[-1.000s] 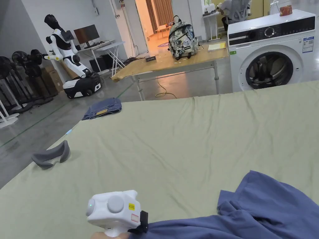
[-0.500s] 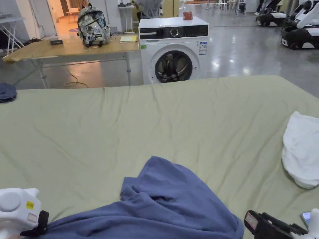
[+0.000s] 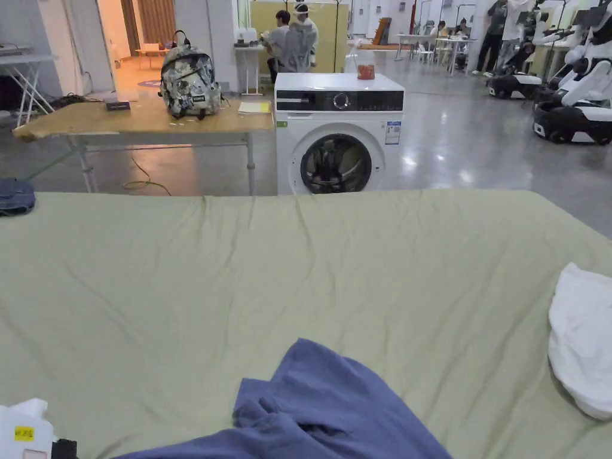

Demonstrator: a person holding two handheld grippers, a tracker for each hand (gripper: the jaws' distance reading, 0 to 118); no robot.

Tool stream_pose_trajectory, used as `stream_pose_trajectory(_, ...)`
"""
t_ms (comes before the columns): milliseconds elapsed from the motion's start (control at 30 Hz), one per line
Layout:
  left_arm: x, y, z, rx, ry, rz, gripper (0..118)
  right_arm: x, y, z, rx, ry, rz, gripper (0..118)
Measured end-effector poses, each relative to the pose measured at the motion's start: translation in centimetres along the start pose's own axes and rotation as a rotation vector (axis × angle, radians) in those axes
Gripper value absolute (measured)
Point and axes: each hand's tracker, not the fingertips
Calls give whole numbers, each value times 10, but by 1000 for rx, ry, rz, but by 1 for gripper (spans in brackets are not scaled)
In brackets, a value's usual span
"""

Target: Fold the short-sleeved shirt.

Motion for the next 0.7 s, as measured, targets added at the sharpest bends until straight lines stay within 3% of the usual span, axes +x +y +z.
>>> stream_pose_trajectory(167,1,-18,53,237,-172,-44,0,-41,12,44,106,105,158,5)
stream_pose_trajectory(300,7,-2,149,579,-209,-141,0,-90,36,76,210,199,270,5)
stream_pose_trajectory(367,12,4,201,660,-252,-182,0,-112,49,93,255,249,330,5)
stream_pose_trajectory(400,16,8,228,776,-264,-199,0,-123,58,104,292,280,351,5)
stream_pose_trajectory(500,26,15,291,902,-258,-266,0,-157,88,132,365,364,385,5)
stream_pose_trajectory(600,26,30,330,995,-306,-268,0,-197,120,149,435,334,485,5)
stream_pose_trajectory(700,39,48,361,1065,-223,-261,0,-232,156,160,498,313,563,5)
